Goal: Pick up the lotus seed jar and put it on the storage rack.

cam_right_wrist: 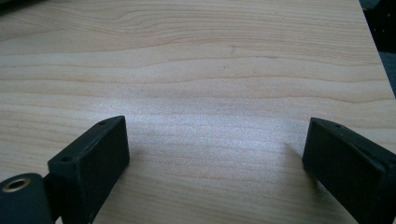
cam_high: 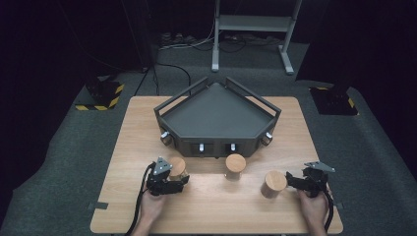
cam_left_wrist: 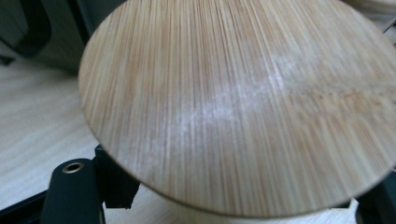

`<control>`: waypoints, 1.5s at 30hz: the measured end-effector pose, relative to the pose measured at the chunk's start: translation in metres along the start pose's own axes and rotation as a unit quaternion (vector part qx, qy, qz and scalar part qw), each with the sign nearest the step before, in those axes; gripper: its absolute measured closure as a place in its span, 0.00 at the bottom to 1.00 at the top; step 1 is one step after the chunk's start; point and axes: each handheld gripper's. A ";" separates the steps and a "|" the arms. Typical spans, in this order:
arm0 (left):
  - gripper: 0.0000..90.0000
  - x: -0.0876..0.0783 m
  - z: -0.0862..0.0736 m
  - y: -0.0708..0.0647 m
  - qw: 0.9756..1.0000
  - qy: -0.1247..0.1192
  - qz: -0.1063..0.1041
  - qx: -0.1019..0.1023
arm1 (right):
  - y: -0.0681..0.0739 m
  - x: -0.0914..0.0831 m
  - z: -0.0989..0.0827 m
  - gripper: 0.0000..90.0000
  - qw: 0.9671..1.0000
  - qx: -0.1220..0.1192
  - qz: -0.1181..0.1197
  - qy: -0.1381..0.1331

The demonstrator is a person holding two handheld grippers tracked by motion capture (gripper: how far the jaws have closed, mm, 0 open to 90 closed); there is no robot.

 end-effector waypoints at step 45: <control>0.28 -0.024 0.140 -0.026 0.999 -0.012 -0.024 0.032 | 0.000 0.000 0.000 0.08 1.000 0.000 0.000 0.000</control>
Point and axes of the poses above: each handheld gripper's, and its own axes: x roughly forward along the jaws, z roughly out of its top, y roughly to its left, and after that the axes turned 14 degrees about -x, right-handed
